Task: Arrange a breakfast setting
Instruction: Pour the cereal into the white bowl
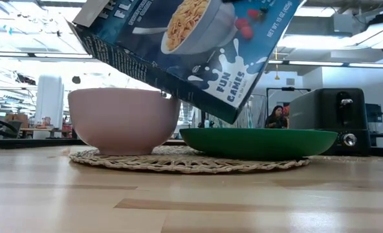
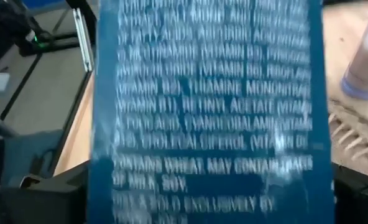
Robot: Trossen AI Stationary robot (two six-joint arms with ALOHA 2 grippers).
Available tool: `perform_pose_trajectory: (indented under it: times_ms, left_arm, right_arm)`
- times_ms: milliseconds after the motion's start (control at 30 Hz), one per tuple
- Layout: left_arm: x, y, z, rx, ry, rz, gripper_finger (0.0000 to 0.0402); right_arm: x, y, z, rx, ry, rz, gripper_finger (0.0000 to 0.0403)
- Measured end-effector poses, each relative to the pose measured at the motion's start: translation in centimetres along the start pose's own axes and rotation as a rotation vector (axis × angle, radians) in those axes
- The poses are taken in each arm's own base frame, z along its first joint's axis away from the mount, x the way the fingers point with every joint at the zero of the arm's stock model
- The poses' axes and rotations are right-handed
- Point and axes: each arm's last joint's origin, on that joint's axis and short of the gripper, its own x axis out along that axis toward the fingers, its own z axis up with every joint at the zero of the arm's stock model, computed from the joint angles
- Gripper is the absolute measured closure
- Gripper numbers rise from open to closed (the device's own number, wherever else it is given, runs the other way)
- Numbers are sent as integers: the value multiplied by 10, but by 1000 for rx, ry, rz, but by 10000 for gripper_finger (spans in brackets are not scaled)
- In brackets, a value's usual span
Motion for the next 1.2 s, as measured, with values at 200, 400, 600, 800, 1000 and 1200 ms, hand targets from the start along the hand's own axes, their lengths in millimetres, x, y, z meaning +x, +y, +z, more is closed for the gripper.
perform_pose_trajectory:
  times_ms: [200,400,600,800,1000,1200]
  left_arm:
    - [4,-1,1,8,-22,2,401]
    - [6,-2,3,-8,-43,-18,401]
    - [6,-2,7,-36,-84,-25,377]
    - [4,-1,11,-34,-100,-23,299]
    - [-11,5,23,-43,-149,-23,231]
    - [-33,15,32,-60,-187,23,204]
  right_arm:
    - [-3,0,0,0,6,-6,102]
    - [-3,0,-3,2,30,-11,219]
    - [-6,2,-4,-22,40,-28,268]
    - [-17,9,-7,-47,53,-81,280]
    - [-42,22,-7,-78,13,-131,284]
    - [-63,27,-21,-83,-81,-116,285]
